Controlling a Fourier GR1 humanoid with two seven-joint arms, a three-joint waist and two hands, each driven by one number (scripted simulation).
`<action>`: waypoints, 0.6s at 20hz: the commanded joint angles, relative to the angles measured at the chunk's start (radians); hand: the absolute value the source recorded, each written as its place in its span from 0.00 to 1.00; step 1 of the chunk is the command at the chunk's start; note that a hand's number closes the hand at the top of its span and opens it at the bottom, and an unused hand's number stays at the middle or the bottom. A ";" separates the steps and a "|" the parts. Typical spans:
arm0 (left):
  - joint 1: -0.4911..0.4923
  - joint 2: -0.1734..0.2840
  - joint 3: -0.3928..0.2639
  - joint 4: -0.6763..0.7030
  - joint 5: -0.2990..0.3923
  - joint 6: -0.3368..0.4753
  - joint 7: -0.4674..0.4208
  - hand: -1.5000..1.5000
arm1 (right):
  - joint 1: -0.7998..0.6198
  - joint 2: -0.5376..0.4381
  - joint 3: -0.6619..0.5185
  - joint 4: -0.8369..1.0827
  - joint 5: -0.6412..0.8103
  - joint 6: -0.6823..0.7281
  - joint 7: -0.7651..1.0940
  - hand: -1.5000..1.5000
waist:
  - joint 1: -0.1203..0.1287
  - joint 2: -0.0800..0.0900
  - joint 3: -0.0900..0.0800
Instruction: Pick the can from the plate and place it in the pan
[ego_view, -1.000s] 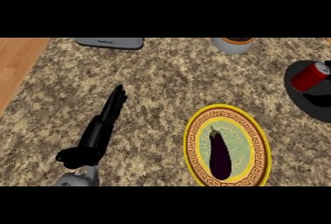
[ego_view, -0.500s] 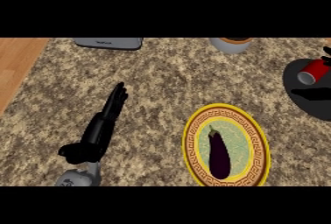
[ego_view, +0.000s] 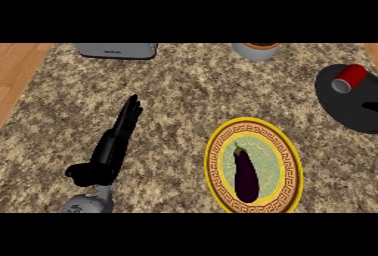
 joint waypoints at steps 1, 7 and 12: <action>0.006 0.005 0.018 0.001 0.015 -0.002 0.012 0.50 | 0.039 -0.056 -0.044 0.030 -0.052 0.167 -0.025 0.00 | -0.011 -0.006 -0.001; 0.014 -0.012 -0.006 -0.002 0.003 0.000 -0.009 0.50 | 0.151 -0.093 -0.025 0.028 -0.046 0.413 -0.160 0.00 | -0.020 -0.007 0.001; 0.014 0.019 0.037 0.032 0.015 -0.016 -0.049 0.50 | 0.199 -0.114 -0.005 -0.009 -0.040 0.473 -0.224 0.00 | -0.025 -0.011 -0.001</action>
